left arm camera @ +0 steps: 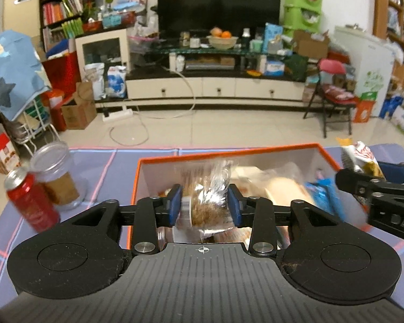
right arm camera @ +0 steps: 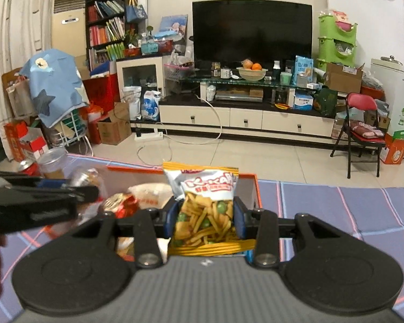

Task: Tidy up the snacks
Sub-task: 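Carry both packets over the orange box and open both tools to drop them, then grasp the brown wafer packet with the right tool while the left tool grasps the green cookie packet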

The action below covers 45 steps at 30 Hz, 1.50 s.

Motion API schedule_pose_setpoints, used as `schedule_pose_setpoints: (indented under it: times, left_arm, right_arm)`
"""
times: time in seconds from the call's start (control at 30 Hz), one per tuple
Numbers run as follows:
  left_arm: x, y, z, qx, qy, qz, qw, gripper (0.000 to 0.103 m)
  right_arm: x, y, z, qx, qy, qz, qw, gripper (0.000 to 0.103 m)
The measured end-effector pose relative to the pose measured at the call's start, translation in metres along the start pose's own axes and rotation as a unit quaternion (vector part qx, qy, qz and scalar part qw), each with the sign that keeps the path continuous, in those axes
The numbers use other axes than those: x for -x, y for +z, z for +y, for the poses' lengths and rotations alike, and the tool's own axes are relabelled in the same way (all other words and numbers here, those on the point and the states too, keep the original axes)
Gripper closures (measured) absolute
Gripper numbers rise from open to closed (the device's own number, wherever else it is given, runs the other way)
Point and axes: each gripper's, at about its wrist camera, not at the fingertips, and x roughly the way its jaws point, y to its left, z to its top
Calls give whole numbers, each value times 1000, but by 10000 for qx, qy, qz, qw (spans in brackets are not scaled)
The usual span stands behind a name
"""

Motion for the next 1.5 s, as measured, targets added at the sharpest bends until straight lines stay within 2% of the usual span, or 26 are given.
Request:
schedule_pose_setpoints:
  times: [0.07, 0.1, 0.13, 0.17, 0.23, 0.33, 0.43, 0.5, 0.57, 0.63, 0.67, 0.77, 0.83, 0.9, 1.03, 1.13, 1.2, 1.27, 1.37, 1.43, 1.5]
  left_arm:
    - [-2, -2, 4, -16, -20, 170, 9999, 79]
    - [6, -6, 7, 1, -85, 93, 9999, 72]
    - [18, -14, 11, 23, -174, -93, 9998, 48]
    - [30, -22, 16, 52, -213, -224, 9995, 30]
    - [48, -39, 25, 128, -272, -254, 9992, 31]
    - [72, -73, 37, 407, -405, 41, 9983, 31]
    - [90, -104, 40, 625, -588, 401, 9955, 31]
    - [99, -119, 35, 459, -763, 464, 9949, 31]
    - [103, -127, 28, 36, -1087, 514, 9927, 31]
    - [102, -132, 19, -417, -1379, 579, 9879, 31]
    - [102, -133, 15, -575, -1407, 587, 9866, 31]
    - [96, -136, 3, -768, -1610, 624, 9820, 31]
    - [91, -140, -4, -780, -1758, 728, 9786, 31]
    - [86, -142, -15, -861, -1797, 787, 9768, 31]
    - [80, -148, -44, -1255, -2015, 757, 9684, 31]
    - [75, -156, -71, -1658, -2344, 767, 9548, 31]
    - [75, -162, -88, -2050, -2537, 666, 9430, 31]
    - [74, -168, -106, -2654, -2638, 439, 9263, 31]
    - [65, -177, -121, -3569, -2703, 229, 8939, 32]
    - [59, -179, -119, -3921, -2869, 238, 8737, 33]
    - [50, -175, -114, -4031, -3191, 420, 8567, 33]
  right_arm:
    - [7, 0, 0, -17, -42, -2, 10000, 52]
    - [21, -3, -1, 30, -55, -97, 9999, 47]
    - [36, -10, -2, 88, -59, -197, 9998, 40]
    - [50, -20, -4, 190, -39, -218, 9996, 38]
    - [67, -41, -8, 398, 130, -95, 9991, 38]
    - [70, -75, -13, 959, 736, 328, 9921, 38]
    - [55, -92, -9, 1403, 953, 737, 9828, 38]
    - [43, -94, -5, 1502, 1164, 897, 9777, 36]
    - [25, -94, 0, 1558, 1360, 1119, 9720, 34]
    - [5, -95, 4, 1747, 1355, 1293, 9667, 34]
    - [-4, -97, 6, 1800, 1345, 1383, 9646, 34]
    - [-26, -101, 5, 1760, 1425, 1629, 9603, 35]
    - [-38, -105, 2, 1645, 1433, 1887, 9575, 46]
    - [-31, -109, -1, 1592, 1432, 1881, 9585, 52]
    - [-7, -119, -26, 1436, 831, 1787, 9698, 52]
    - [17, -133, -58, 1094, 295, 1777, 9775, 52]
    - [30, -142, -76, 837, 336, 1799, 9795, 52]
    - [43, -150, -89, 636, 397, 1812, 9806, 52]
    - [56, -158, -101, 635, 458, 1796, 9806, 52]
    - [60, -159, -102, 666, 498, 1802, 9801, 52]
    - [57, -159, -101, 679, 536, 1785, 9801, 51]
